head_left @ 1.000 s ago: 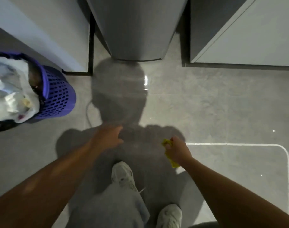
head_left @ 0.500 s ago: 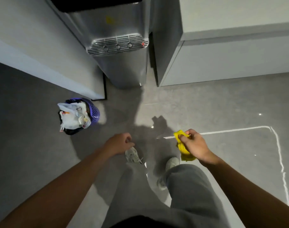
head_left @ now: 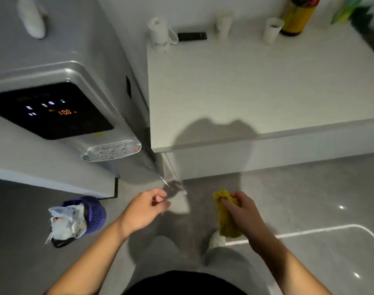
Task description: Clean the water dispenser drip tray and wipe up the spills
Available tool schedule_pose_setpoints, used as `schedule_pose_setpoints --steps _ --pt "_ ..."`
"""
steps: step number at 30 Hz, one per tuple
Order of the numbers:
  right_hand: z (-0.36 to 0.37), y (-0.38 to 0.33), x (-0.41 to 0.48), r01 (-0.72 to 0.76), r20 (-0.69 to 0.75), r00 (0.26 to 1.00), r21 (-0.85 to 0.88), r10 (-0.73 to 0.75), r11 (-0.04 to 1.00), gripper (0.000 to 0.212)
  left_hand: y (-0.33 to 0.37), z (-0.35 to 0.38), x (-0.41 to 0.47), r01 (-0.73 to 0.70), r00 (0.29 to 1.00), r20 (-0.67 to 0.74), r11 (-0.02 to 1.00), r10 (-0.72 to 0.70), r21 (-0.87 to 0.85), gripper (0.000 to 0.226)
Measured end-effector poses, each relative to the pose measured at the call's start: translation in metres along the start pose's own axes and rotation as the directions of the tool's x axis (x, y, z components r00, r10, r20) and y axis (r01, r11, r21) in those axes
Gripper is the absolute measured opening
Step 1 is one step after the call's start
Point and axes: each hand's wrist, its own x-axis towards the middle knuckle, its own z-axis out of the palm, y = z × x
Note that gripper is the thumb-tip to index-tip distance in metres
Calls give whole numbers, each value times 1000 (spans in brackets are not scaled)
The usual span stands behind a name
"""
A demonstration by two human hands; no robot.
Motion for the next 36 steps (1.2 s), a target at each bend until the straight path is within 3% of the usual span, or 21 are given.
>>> schedule_pose_setpoints --steps 8,12,16,20,23,26,28,33,36 --pt "-117 -107 87 165 -64 984 11 -164 986 15 125 -15 81 -135 983 -135 986 121 -102 21" --pt "-149 -149 146 234 -110 965 -37 -237 972 15 154 -19 150 -220 947 -252 974 201 -50 25" --pt "-174 -175 205 258 -91 957 -182 -277 949 13 174 -21 214 -218 950 -224 976 218 26 38" --pt "-192 -191 268 248 -47 960 -313 -276 917 15 197 -26 279 -256 952 -111 940 286 225 57" --pt "-203 -196 305 230 -51 960 -421 -277 877 16 215 -24 303 -206 965 -98 937 242 281 72" --pt "-212 -195 332 211 -16 968 -490 -251 846 34 227 -18 321 -149 976 -83 892 203 427 82" --pt "-215 -188 345 245 23 962 -511 -272 824 44 231 -13 332 -146 977 -80 894 197 423 86" --pt "-217 -181 362 311 68 940 -577 -335 756 33 229 4 343 -86 988 -72 870 138 485 84" --pt "-218 -185 372 343 153 937 -572 -314 745 30 239 3 350 -91 993 0 790 115 606 69"
